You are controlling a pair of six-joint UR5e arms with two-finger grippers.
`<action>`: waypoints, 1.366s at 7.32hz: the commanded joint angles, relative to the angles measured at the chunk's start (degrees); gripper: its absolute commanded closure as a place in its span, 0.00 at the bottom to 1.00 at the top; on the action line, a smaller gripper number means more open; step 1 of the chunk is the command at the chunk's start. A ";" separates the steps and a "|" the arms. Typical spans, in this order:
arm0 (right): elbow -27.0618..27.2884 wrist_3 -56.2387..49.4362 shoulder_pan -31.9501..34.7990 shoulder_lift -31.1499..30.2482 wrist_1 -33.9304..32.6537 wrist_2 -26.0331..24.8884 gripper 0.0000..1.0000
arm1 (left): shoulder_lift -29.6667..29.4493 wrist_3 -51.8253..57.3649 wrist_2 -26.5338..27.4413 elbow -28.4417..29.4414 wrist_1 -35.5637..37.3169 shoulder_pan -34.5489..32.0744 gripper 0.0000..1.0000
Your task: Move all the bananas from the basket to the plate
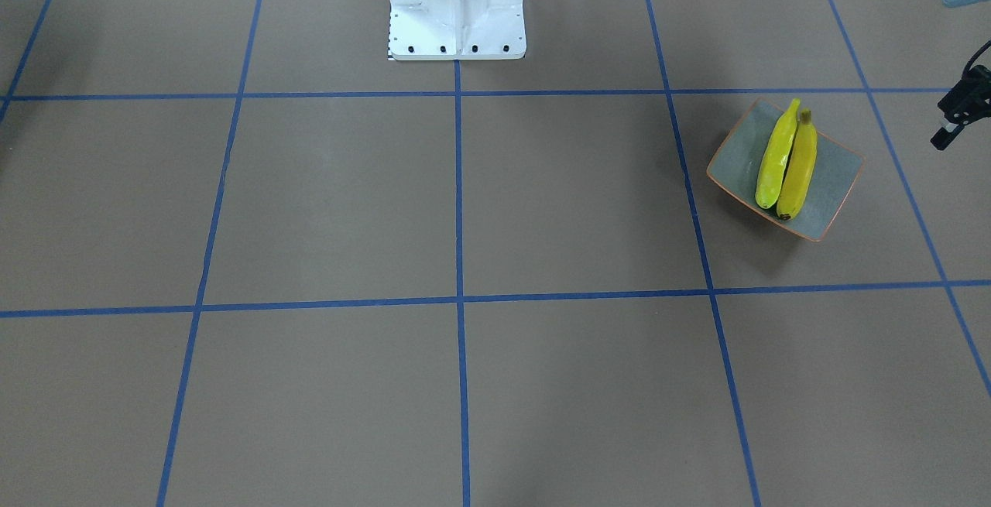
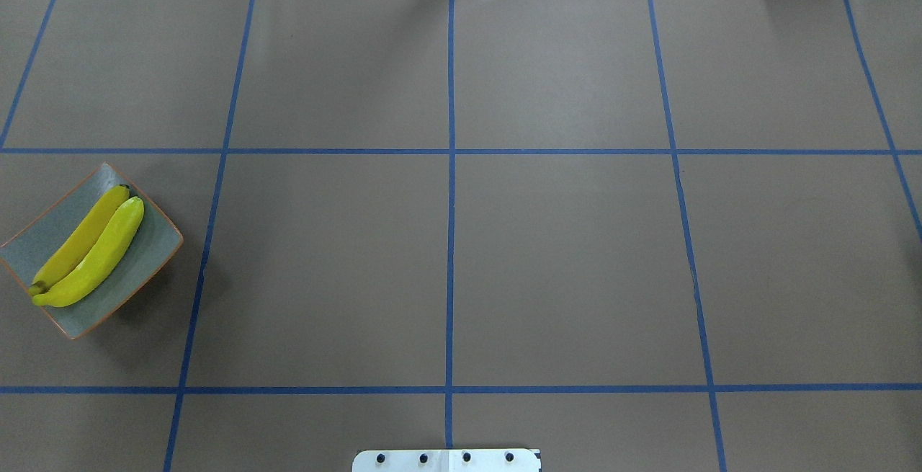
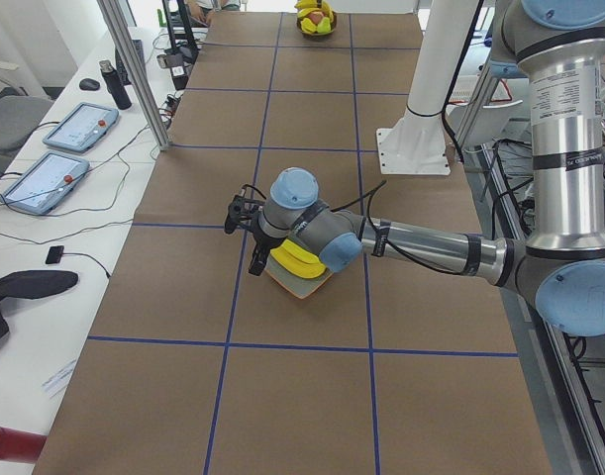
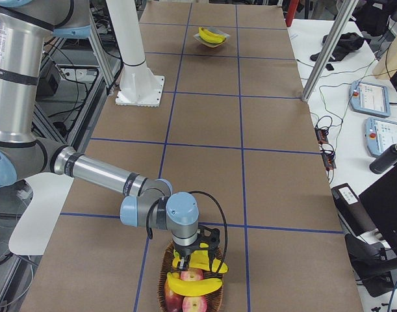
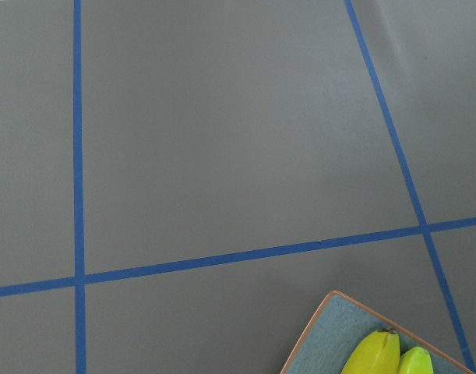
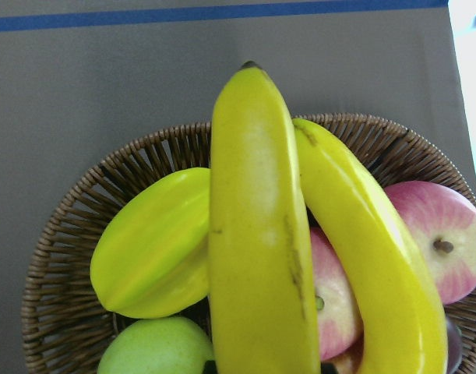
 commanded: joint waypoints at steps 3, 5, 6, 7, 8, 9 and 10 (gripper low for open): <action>12.49 -1.94 0.05 3.21 -14.59 -5.14 1.00 | -0.26 -3.94 -3.94 0.31 0.00 0.17 0.01; 16.72 0.16 -5.38 9.62 -23.29 -4.82 1.00 | -1.92 -9.48 -5.00 0.05 0.09 0.44 0.01; 18.83 1.13 -7.85 13.31 -28.21 -4.82 1.00 | -4.10 -12.90 -7.88 0.48 0.09 0.44 0.01; 20.33 1.66 -9.52 17.52 -33.31 -4.82 1.00 | -6.39 -17.11 -8.96 0.57 0.09 0.44 0.01; 21.74 2.80 -11.98 21.57 -37.27 -4.82 1.00 | -8.50 -20.98 -8.97 0.66 -0.09 0.61 0.01; 22.88 4.90 -14.79 25.09 -39.92 -5.08 1.00 | -11.48 -26.24 -8.97 0.75 -0.09 1.31 0.01; 24.29 9.01 -18.55 27.04 -40.30 -5.34 1.00 | -13.51 -29.95 -9.05 0.57 -0.09 2.36 0.01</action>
